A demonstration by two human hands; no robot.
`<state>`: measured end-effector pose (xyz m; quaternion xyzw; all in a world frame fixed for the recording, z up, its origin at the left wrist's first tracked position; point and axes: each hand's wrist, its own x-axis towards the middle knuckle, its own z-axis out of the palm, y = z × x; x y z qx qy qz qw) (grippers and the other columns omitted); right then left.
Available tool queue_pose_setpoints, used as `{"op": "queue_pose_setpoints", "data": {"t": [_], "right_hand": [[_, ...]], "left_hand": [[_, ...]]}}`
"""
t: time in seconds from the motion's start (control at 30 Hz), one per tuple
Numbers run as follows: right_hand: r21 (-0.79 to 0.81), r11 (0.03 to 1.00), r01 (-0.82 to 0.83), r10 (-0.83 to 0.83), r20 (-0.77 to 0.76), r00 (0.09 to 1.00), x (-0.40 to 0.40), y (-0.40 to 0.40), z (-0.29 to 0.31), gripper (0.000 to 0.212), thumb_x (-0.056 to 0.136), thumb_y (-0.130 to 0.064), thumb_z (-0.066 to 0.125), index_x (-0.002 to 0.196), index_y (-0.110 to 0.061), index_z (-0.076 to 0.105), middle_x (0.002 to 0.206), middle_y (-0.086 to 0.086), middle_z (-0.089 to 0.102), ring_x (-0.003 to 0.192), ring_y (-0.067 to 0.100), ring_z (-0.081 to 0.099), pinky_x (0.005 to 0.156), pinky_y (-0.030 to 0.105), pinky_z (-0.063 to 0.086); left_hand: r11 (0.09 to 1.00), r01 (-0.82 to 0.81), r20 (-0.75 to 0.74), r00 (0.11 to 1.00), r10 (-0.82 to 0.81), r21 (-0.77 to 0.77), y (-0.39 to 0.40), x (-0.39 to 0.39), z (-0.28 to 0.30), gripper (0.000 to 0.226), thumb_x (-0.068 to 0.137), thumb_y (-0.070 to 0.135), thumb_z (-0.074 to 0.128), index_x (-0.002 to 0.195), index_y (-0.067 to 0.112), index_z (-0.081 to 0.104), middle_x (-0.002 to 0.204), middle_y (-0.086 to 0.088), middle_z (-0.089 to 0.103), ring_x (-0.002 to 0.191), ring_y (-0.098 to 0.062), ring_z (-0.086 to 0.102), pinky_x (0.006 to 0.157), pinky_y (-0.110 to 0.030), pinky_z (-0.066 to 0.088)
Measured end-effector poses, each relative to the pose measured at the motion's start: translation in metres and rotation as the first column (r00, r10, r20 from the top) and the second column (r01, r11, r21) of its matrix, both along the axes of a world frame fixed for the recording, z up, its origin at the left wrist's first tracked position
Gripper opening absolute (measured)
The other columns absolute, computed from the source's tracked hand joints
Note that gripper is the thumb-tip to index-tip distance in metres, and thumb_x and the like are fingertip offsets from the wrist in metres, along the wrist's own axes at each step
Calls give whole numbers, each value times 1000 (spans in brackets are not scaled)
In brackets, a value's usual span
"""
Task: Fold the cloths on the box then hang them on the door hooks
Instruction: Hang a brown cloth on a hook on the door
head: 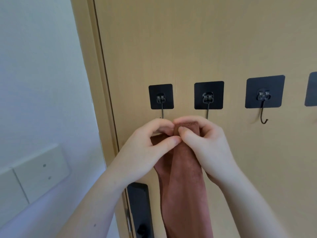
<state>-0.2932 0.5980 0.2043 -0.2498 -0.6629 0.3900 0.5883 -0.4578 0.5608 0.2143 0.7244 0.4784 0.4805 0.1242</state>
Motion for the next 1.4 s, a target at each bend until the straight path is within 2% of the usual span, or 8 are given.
{"op": "queue_pose_setpoints", "data": {"t": [0.2,0.43,0.6,0.8,0.93,1.03,1.27,1.4], "right_hand": [[-76,997,-8,13,63,998,2,13,6,18,90,-9,72,96,-24,79,93,0,79,92,17,76,86,40,63],[-117,986,-115,121,45,992,4,22,16,22,90,-6,73,105,-22,73,89,3,79,81,15,76,70,25,61],[-136,980,-148,157,57,986,-2,26,19,36,92,-5,70,120,-27,66,85,1,77,82,20,76,75,33,61],[-215,963,-161,179,67,982,-3,31,21,24,98,-31,65,108,-13,77,103,14,78,101,30,75,94,45,59],[-323,943,-85,142,157,977,-10,43,28,38,102,-36,53,89,-10,78,71,12,72,63,19,70,63,30,53],[-212,977,27,23,227,974,-11,41,26,28,100,-15,54,78,-16,72,61,0,68,57,12,64,64,26,49],[189,892,411,-452,335,827,-33,41,36,14,102,-34,54,94,-25,60,71,-4,68,73,16,67,69,34,51],[250,858,450,-512,330,793,-48,41,32,11,107,-32,43,103,-23,49,86,2,66,81,28,65,75,41,52]], "left_hand": [[996,54,-19,998,-55,-78,19,-11,12,22,88,30,77,105,39,66,108,21,71,111,4,63,100,-27,46],[991,120,-16,993,-121,-52,31,-17,28,27,76,31,81,98,38,68,101,12,73,106,-7,67,105,-40,48],[980,159,95,984,-148,-116,36,-20,34,40,77,4,85,103,27,65,87,2,72,83,-14,71,84,-30,57],[998,61,204,977,-60,1,35,-15,32,19,85,11,79,84,30,79,82,4,77,79,-11,74,72,-18,55],[999,3,278,960,-12,33,40,-17,32,19,89,14,76,81,32,76,82,5,76,76,-7,70,73,-21,53],[1000,-4,288,958,-4,27,45,-21,32,12,96,14,68,90,24,71,87,1,77,82,-11,71,82,-31,52],[979,-142,333,939,87,145,62,-31,27,17,99,19,65,107,30,56,83,-1,74,80,-14,71,75,-31,53],[958,-171,187,974,129,232,72,-30,20,14,100,16,62,102,28,55,89,10,69,88,-7,68,81,-21,51]]}}
